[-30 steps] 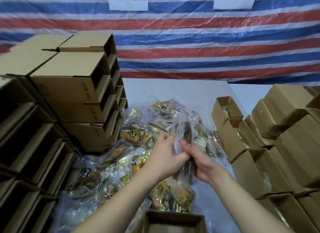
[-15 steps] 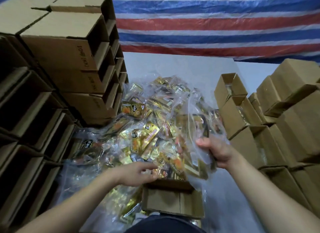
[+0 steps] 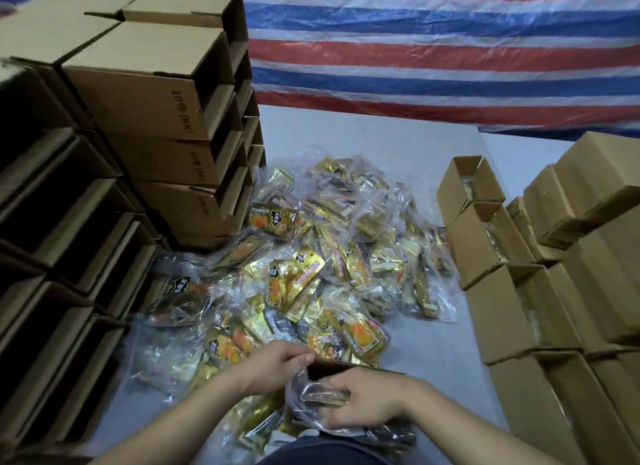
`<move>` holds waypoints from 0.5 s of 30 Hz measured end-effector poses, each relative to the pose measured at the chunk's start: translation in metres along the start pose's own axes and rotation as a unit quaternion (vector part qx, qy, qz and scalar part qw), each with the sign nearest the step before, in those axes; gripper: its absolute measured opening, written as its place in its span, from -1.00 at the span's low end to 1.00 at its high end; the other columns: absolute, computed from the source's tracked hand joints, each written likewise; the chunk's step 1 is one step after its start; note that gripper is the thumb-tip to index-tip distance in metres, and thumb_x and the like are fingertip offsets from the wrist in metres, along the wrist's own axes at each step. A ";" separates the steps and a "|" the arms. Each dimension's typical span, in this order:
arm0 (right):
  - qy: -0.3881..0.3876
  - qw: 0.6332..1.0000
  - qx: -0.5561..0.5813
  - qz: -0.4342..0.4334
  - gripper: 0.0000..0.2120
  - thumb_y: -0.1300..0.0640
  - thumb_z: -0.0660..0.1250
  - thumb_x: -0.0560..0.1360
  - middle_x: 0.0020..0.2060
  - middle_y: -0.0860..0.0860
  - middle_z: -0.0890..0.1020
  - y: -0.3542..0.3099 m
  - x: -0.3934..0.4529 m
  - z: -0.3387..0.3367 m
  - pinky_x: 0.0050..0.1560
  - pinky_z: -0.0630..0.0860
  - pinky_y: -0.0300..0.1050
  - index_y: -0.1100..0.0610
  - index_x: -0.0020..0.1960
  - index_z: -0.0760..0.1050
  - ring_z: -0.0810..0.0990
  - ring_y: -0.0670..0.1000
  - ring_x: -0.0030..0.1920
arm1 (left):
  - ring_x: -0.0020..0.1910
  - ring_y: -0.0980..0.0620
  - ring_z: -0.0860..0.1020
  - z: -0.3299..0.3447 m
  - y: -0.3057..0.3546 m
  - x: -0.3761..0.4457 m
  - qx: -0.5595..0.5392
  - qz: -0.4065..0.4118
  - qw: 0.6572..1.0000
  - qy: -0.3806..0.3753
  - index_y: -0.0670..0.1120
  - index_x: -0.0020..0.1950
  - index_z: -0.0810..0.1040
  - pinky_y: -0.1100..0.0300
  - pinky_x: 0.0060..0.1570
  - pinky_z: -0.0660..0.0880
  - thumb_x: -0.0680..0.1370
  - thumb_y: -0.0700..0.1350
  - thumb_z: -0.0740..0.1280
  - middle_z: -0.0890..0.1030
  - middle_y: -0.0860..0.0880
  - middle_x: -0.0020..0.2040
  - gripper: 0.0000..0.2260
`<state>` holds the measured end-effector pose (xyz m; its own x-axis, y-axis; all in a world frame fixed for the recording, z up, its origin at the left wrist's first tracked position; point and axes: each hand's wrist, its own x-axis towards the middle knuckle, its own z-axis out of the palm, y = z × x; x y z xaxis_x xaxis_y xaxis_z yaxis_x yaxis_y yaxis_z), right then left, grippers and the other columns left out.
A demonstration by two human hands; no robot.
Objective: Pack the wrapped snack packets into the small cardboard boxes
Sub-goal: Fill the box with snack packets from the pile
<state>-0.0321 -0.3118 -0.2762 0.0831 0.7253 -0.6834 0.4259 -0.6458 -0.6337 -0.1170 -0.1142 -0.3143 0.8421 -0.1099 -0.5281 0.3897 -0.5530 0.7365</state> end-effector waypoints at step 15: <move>0.015 0.992 -0.011 0.123 -0.33 -0.13 0.42 0.46 0.38 -0.04 0.47 0.033 0.039 0.021 0.35 0.41 -0.08 0.00 0.50 0.31 0.47 0.04 0.34 | -0.31 0.37 0.47 0.010 -0.009 -0.005 -0.001 0.032 0.997 0.074 0.05 0.12 0.64 0.45 -0.25 0.33 0.67 0.05 0.19 0.52 0.24 -0.34 -0.76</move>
<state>-0.0337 -0.3091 -0.3314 0.2130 0.5533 -0.8053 0.4083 -0.7992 -0.4411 -0.1285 -0.1174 -0.3224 0.9110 -0.0224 -0.4118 0.3336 -0.5470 0.7678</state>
